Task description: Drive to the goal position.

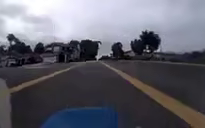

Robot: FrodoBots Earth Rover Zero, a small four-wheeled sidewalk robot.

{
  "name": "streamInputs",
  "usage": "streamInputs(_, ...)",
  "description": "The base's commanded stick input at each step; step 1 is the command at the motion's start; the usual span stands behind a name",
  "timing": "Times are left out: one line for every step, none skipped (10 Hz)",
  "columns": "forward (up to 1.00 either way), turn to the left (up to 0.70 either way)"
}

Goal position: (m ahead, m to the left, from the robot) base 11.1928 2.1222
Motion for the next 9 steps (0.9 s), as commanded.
streamInputs(1.00,0.27)
streamInputs(1.00,0.27)
streamInputs(1.00,0.22)
streamInputs(1.00,0.08)
streamInputs(1.00,0.00)
streamInputs(1.00,0.00)
streamInputs(1.00,0.00)
streamInputs(1.00,0.00)
streamInputs(1.00,0.00)
